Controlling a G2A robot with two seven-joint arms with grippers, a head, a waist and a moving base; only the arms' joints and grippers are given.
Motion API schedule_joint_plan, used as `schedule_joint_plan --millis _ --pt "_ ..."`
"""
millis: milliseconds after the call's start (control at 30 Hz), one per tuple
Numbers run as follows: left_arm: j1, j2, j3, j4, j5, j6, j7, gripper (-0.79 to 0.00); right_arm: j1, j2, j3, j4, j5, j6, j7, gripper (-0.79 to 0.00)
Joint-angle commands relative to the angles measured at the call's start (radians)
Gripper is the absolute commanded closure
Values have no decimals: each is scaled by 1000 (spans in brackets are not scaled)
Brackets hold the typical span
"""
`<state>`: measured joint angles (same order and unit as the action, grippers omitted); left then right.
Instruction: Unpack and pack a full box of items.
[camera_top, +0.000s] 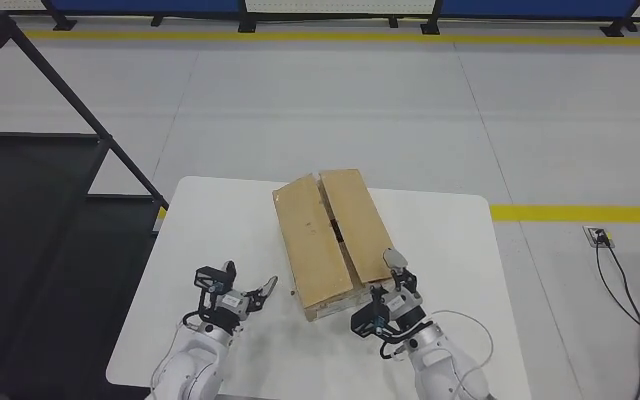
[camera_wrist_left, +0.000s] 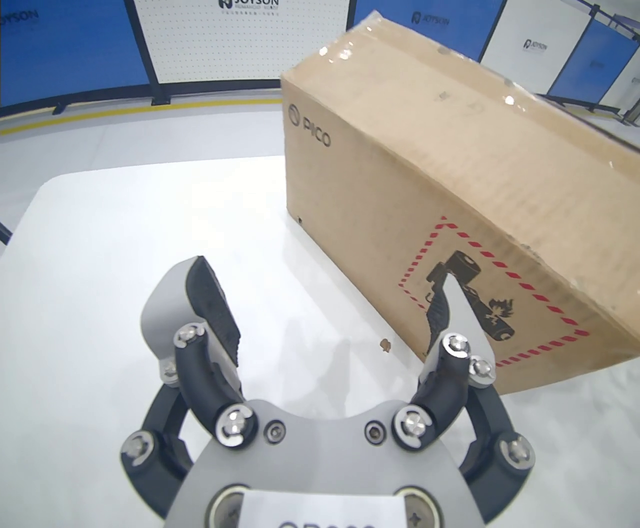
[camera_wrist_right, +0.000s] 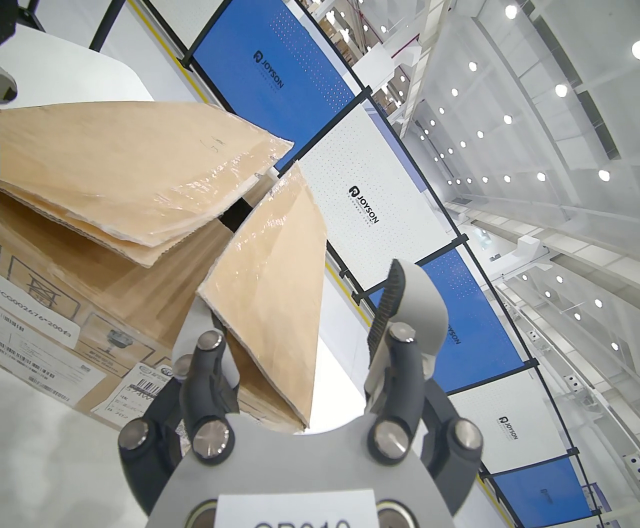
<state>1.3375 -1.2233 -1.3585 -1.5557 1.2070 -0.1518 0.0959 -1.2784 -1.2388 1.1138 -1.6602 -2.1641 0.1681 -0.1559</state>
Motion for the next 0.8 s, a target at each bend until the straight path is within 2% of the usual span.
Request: schedule_joint_plan --millis 0,67,167,200,533,767 --pt "5 2 -25 -6 -8 3 -1 -785 6 -2 0 11 7 4 -6 -262" --pt "8 4 -44 -10 -16 7 -1 -785 10 -5 -1 18 14 4 -11 -200" --pt "13 6 -69 -10 -31 14 0 -785 18 -8 1 27 31 0 -26 -28" --pt "15 6 -76 -10 -37 13 0 -785 19 -8 3 28 36 -1 -32 0" --pt "19 10 -143 12 -77 24 3 -785 4 -5 37 22 105 -75 -142 0" --pt "39 16 -143 7 -20 -31 -3 -785 -17 3 71 10 134 -141 -217 0"
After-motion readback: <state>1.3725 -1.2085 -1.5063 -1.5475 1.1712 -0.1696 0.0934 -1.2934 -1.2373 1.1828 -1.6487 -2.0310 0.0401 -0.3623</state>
